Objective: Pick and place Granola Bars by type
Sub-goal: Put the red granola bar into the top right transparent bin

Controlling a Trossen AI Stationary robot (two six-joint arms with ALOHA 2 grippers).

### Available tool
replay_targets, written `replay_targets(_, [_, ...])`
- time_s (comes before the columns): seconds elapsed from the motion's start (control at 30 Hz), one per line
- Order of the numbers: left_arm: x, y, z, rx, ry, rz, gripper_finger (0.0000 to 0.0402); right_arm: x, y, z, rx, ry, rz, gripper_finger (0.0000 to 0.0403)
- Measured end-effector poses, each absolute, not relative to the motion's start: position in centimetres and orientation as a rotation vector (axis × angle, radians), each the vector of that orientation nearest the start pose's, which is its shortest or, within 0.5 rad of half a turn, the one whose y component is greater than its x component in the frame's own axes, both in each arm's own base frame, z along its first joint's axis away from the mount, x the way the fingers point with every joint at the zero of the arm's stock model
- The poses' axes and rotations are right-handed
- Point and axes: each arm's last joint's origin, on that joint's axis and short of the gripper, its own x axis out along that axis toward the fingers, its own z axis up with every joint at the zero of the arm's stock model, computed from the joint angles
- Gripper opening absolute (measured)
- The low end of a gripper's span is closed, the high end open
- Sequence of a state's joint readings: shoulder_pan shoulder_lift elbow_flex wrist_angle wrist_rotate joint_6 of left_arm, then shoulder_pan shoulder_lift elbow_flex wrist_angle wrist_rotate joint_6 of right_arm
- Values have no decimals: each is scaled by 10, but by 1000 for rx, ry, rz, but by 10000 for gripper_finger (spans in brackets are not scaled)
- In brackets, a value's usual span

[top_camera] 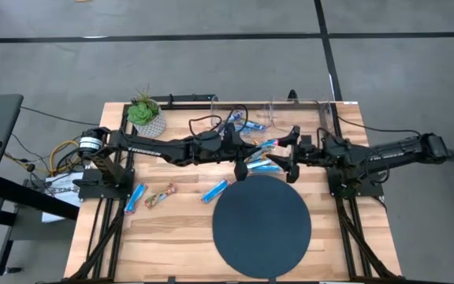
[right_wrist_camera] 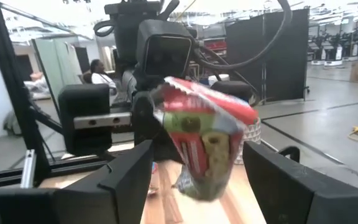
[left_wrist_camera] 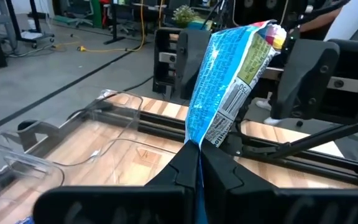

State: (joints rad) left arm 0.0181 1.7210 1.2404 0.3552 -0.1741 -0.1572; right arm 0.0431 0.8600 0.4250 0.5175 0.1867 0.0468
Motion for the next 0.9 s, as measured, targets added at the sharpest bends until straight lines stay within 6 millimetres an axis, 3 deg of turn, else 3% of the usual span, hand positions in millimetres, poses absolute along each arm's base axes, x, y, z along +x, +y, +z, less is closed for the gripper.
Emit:
replay_targets(0.3, [400,11,292,-119,115,170,0,214,-1,273,13,-59,-165,221])
replay_targets(0.7, [400,16,292,-50,124,218,1,214,-8,272,3,-43,-199,65])
replay_targets(0.8, [399,21,291,-35,130,226,16,214,-12,270,1,-23,-221,51])
replay_targets(0.9, [399,27,291,-36,138,238,56,213,-18,268,-1,-1,-250,49])
